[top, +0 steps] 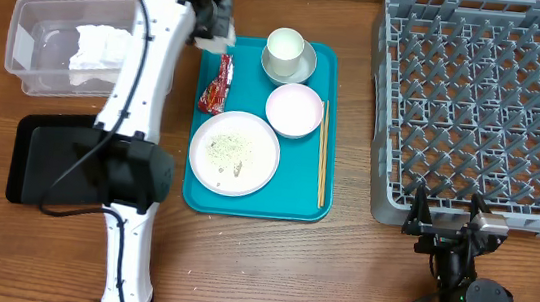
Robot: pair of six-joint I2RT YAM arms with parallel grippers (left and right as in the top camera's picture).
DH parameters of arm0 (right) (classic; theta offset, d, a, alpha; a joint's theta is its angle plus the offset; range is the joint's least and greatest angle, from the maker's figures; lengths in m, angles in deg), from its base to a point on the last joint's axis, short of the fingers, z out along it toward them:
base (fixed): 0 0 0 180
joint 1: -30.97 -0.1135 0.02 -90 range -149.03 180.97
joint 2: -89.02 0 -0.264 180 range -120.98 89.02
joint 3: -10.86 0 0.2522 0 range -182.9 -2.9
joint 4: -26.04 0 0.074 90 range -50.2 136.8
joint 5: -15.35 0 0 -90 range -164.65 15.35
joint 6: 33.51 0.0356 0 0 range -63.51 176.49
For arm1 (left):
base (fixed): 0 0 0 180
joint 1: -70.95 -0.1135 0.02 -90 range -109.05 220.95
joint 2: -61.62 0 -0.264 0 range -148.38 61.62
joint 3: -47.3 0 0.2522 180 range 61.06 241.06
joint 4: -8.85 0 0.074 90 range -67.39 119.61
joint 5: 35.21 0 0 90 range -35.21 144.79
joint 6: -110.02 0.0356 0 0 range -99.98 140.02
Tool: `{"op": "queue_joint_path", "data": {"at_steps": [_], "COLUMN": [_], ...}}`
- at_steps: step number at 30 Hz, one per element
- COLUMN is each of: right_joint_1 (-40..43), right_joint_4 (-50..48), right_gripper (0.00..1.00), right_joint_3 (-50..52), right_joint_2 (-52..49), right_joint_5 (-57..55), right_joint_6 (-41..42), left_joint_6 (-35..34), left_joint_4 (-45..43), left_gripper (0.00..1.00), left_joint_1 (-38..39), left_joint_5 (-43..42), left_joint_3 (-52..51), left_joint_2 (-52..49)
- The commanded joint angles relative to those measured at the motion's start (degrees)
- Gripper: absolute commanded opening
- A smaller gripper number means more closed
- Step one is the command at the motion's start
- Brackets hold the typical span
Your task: Sort waste into correct bins and load items into the dishwasher
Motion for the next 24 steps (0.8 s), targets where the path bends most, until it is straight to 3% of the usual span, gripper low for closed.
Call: {"op": "queue_joint_path", "data": {"at_steps": [1, 11, 19, 20, 21, 23, 24], "right_joint_1": [-0.31, -0.31, -0.31, -0.31, -0.31, -0.31, -0.31], "right_joint_4": [-0.17, -0.17, -0.17, -0.17, -0.17, -0.17, -0.17], "right_gripper": [1.00, 1.00, 1.00, 1.00, 1.00, 1.00, 1.00], "right_joint_3": [0.61, 0.61, 0.61, 0.61, 0.61, 0.61, 0.61], "right_joint_2": [0.55, 0.55, 0.55, 0.55, 0.55, 0.55, 0.55], "right_joint_5": [-0.57, -0.57, -0.57, -0.57, -0.57, -0.57, -0.57], "right_joint_6": [0.02, 0.02, 0.02, 0.02, 0.02, 0.02, 0.02], "left_joint_6": [-3.67, -19.61, -24.70, -24.83, -24.81, -24.79, -24.79], "left_joint_4": [0.24, -1.42, -1.31, -1.55, -2.01, -2.99, -3.02], "left_gripper": [0.04, 0.04, 0.05, 0.18, 0.42, 1.00, 1.00], "left_joint_1": [-4.46, -15.41, -19.89, -20.00, -20.11, -20.13, -20.13], "left_joint_5": [2.97, 2.51, 2.47, 2.45, 2.47, 2.45, 2.45], "left_joint_3": [2.29, 2.03, 1.77, 1.77, 1.77, 1.77, 1.77], "left_joint_2": [1.64, 1.07, -0.98, -1.18, -1.22, -1.31, -1.31]}}
